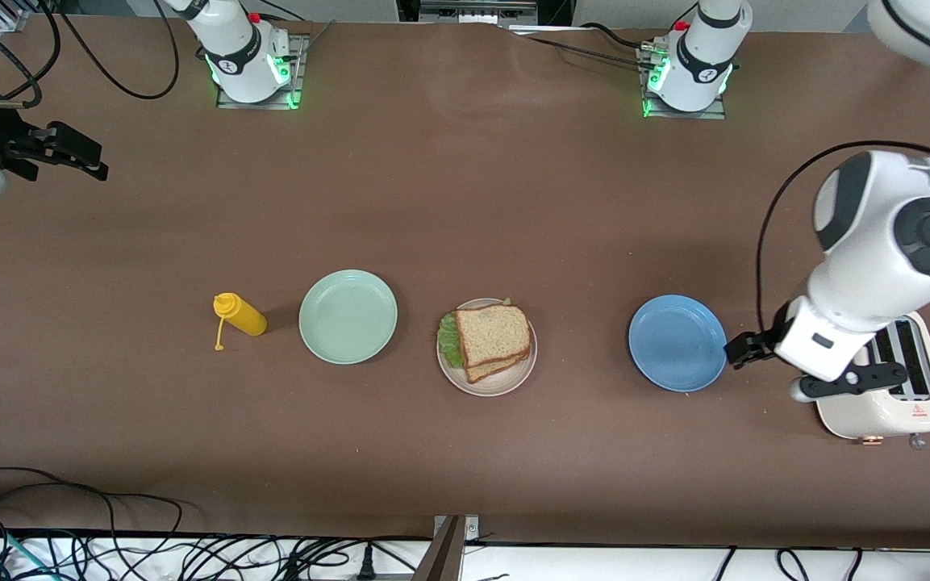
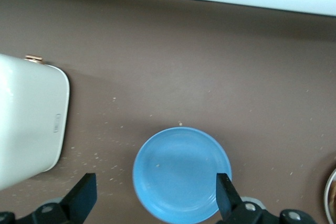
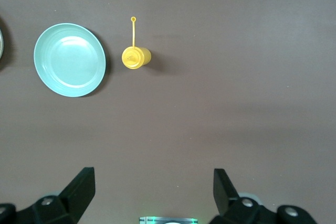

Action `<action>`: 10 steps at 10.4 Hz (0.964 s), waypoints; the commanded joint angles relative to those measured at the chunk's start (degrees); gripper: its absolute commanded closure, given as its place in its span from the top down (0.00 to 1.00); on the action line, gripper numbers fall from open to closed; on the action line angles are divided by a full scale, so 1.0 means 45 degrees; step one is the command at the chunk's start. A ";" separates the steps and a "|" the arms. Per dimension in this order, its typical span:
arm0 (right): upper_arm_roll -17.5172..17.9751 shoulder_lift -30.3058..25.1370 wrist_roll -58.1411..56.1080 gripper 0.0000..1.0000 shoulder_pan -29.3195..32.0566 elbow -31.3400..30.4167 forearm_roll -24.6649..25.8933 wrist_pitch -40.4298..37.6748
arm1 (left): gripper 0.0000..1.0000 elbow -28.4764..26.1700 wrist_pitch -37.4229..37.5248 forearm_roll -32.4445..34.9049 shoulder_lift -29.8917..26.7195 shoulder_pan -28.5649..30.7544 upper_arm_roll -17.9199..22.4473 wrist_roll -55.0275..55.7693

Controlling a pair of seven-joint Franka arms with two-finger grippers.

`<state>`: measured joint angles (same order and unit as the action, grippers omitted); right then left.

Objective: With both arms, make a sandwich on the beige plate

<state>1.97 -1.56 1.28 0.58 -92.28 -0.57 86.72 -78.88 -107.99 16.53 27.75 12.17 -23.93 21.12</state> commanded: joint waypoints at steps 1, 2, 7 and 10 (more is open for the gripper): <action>-0.0009 -0.0083 0.0049 1.00 -0.0032 0.0174 0.0303 -0.0168 | 1.00 0.0922 0.1667 -0.1091 -0.0131 0.0653 -0.0131 -0.1992; -0.0009 -0.0044 -0.0049 1.00 -0.0013 0.0232 0.0245 -0.0131 | 1.00 0.1313 0.2157 -0.1289 -0.0131 0.0771 -0.0111 -0.2249; -0.0028 0.0015 0.0047 1.00 0.0007 0.0448 0.0205 -0.0209 | 1.00 0.1706 0.3135 -0.1311 -0.0305 0.1904 -0.0073 -0.4045; -0.0009 0.0015 -0.0010 1.00 -0.0013 0.0428 0.0205 -0.0248 | 1.00 0.2059 0.3764 -0.2260 -0.0985 0.1518 0.1305 -0.4518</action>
<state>1.91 -1.54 1.28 0.62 -91.11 -0.15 86.56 -69.94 -92.96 10.43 26.22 20.51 -22.23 2.89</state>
